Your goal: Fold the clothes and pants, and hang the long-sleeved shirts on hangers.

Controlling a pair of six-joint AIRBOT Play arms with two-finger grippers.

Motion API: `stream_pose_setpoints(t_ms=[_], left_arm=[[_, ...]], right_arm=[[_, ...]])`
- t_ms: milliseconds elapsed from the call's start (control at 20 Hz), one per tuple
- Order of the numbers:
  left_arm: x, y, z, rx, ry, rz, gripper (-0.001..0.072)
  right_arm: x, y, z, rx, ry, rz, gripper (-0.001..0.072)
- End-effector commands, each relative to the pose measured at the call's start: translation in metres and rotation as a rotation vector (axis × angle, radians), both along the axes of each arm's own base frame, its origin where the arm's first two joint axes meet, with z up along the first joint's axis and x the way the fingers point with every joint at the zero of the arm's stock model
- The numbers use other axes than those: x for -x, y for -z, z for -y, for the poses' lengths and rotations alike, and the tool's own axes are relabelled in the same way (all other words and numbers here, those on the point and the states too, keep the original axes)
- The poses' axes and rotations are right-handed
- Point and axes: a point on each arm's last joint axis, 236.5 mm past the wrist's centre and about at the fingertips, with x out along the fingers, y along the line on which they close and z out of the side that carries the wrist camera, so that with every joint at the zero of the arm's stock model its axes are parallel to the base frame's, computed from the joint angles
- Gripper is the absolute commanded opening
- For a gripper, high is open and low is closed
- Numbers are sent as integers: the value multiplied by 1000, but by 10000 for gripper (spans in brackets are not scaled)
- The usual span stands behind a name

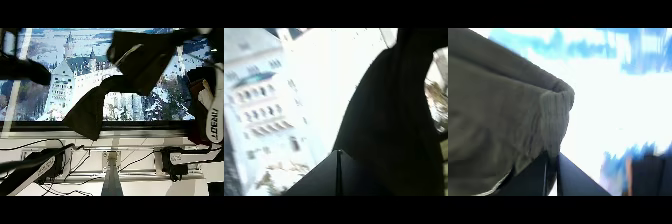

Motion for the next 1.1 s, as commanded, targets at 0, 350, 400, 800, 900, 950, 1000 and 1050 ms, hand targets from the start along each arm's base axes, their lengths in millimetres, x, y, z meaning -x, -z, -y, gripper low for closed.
stream_pose_setpoints(t_ms=[0,350,400,800,900,950,1000,1050], left_arm=[[57,71,53,252,34,-308,16],[153,175,51,386,-249,-531,17],[160,181,50,405,-291,-539,66],[183,222,58,506,-540,-701,641],[177,228,65,550,-587,-725,641],[174,230,66,556,-592,-731,641],[170,234,67,557,-588,-723,640],[166,238,68,560,-592,-725,640]], right_arm=[[20,4,36,-191,134,-49,28],[8,1,28,-220,121,3,29],[7,1,28,-221,120,4,29],[9,1,21,-247,111,-5,29],[9,1,21,-247,111,-5,29],[9,1,21,-247,111,-5,29],[9,1,22,-247,111,-3,29],[9,1,22,-247,112,-3,29]])
